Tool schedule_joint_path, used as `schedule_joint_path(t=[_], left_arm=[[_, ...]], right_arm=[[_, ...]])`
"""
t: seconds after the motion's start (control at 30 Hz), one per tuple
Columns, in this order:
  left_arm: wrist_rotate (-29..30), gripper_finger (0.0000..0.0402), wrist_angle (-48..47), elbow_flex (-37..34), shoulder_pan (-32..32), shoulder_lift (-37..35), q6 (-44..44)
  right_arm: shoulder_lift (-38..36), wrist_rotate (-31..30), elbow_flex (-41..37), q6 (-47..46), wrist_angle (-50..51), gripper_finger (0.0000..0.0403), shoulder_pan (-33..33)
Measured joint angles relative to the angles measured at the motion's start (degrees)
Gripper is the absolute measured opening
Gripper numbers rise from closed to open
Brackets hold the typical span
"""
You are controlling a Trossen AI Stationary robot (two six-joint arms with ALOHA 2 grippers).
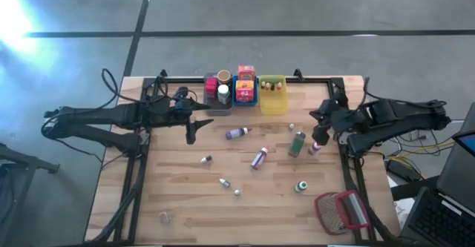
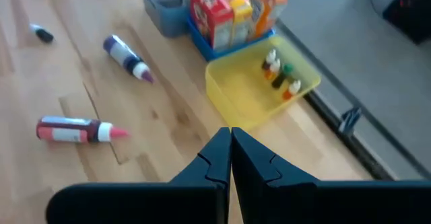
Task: Pick & Place Kitchen Items
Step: Put the small green food coloring bottle into the yellow bin
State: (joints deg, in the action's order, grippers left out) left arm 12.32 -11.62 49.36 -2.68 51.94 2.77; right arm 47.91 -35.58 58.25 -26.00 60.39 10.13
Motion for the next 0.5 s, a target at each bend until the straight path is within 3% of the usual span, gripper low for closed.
schedule_joint_path(t=[0.27,0.5], left_arm=[[0.00,0.0223,0.02,0.00,0.00,0.00,0.02],[0.00,0.0223,0.00,0.00,0.00,0.00,0.01]], right_arm=[[3.23,3.58,0.22,-3.07,1.93,0.0008,-0.70],[6.72,14.01,0.47,-4.13,3.85,0.0008,-6.49]])
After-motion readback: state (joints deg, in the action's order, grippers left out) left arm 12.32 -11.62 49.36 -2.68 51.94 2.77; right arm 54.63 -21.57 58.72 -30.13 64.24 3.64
